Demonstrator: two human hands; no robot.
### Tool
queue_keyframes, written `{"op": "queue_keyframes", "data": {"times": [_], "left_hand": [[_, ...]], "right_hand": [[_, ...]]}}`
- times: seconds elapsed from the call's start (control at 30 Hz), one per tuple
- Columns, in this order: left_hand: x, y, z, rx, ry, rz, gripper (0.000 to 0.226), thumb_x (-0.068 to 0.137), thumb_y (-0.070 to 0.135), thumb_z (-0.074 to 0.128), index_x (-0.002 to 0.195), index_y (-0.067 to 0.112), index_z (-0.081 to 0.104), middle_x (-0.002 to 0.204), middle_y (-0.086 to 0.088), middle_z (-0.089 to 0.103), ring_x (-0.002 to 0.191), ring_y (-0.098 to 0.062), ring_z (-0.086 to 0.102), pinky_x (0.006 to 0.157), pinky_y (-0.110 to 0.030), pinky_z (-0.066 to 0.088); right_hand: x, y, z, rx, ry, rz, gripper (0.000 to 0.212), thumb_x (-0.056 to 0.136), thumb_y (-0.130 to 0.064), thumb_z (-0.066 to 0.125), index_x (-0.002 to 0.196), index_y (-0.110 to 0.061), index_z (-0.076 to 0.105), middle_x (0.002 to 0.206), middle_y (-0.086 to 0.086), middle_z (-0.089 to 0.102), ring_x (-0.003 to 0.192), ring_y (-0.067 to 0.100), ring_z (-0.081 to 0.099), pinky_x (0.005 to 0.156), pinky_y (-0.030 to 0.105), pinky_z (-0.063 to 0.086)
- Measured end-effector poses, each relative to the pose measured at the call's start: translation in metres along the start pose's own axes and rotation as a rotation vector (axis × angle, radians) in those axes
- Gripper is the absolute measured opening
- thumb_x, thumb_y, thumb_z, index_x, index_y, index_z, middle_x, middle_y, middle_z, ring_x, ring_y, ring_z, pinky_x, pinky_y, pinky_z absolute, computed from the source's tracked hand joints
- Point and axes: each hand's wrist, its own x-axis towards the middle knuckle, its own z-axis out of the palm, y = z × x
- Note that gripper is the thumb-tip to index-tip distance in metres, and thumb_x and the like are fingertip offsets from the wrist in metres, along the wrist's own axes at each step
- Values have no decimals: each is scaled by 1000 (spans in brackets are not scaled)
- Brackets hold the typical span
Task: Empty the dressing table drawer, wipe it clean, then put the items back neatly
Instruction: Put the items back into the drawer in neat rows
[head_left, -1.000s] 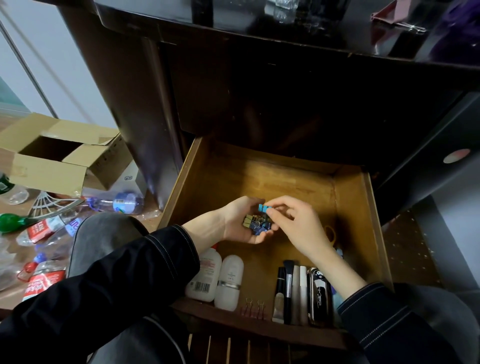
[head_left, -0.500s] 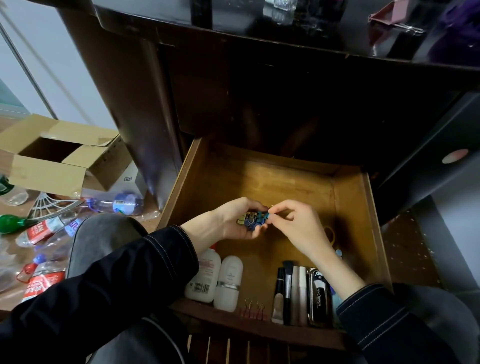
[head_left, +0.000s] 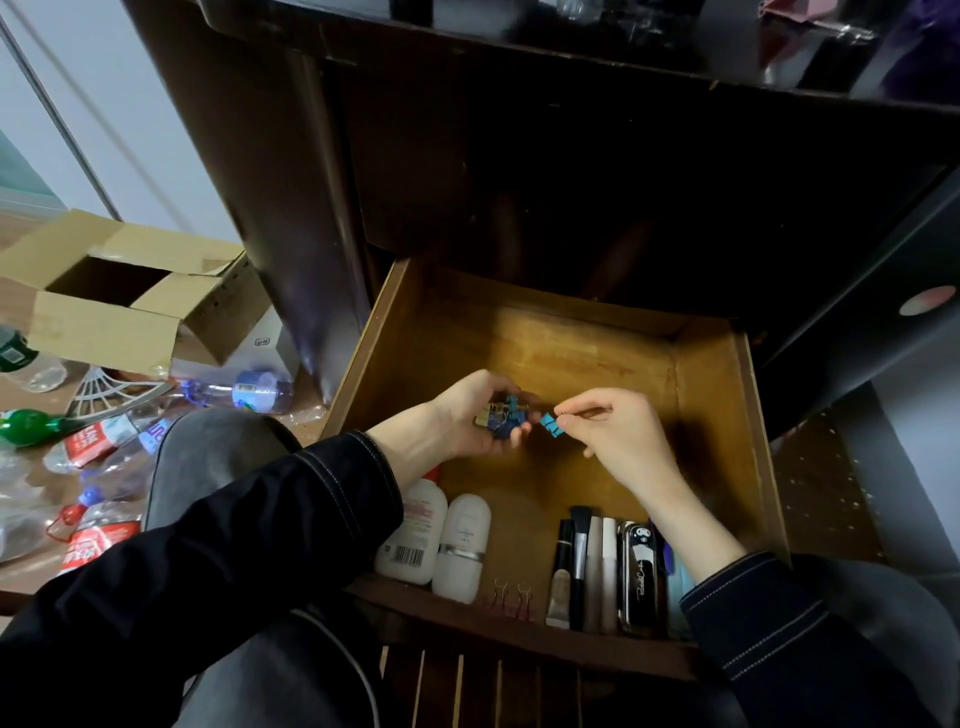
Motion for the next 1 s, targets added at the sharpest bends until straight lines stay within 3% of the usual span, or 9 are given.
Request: {"op": "queue_keyframes", "data": {"times": [0.07,0.13,0.27,0.4,0.7,0.77,1.0], "left_hand": [[0,1,-1,-41,43,32,27,98,16,45,109,3,64,90,-15,66,68,-19,58,55,-24,47],[-1,3,-1,-82,52,51,28,96,16,41,109,3,62,93,-16,64,70,-21,56,59,-26,46],[-2,5,1,-101,17,42,31,93,17,36,110,4,59,93,-16,62,70,-21,54,62,-27,43],[-1,5,1,-93,-5,30,34,93,17,36,116,4,58,93,-16,62,70,-21,55,61,-26,44],[-2,6,1,-84,4,14,37,94,16,36,118,4,60,97,-17,63,72,-21,57,59,-26,47],[-2,6,1,-80,6,15,36,94,16,36,118,4,61,97,-17,64,72,-21,57,59,-27,47],[-1,5,0,-65,3,19,36,94,16,37,118,4,60,95,-16,63,71,-21,57,58,-27,48]], "right_hand": [[0,3,2,-106,-129,11,16,88,-18,76,84,-32,78,84,-15,73,76,-6,64,58,12,46],[-1,5,7,-223,-294,17,19,85,-17,79,76,-34,78,80,-16,74,77,-3,66,68,22,53],[-9,4,20,-315,-558,-18,10,78,-16,82,73,-24,81,76,-14,75,76,7,70,79,39,59],[-18,3,33,-369,-748,-46,4,77,-16,81,76,-13,81,72,-11,74,66,-2,64,71,31,54],[-31,4,51,-479,-855,-39,13,82,-16,75,84,-3,77,89,17,73,72,13,55,68,41,49],[-31,5,52,-476,-867,-32,15,82,-15,74,85,-1,76,89,21,72,71,14,53,64,38,44],[-35,5,51,-487,-914,-13,15,83,-13,70,85,1,74,72,9,60,66,17,49,62,34,37]]}}
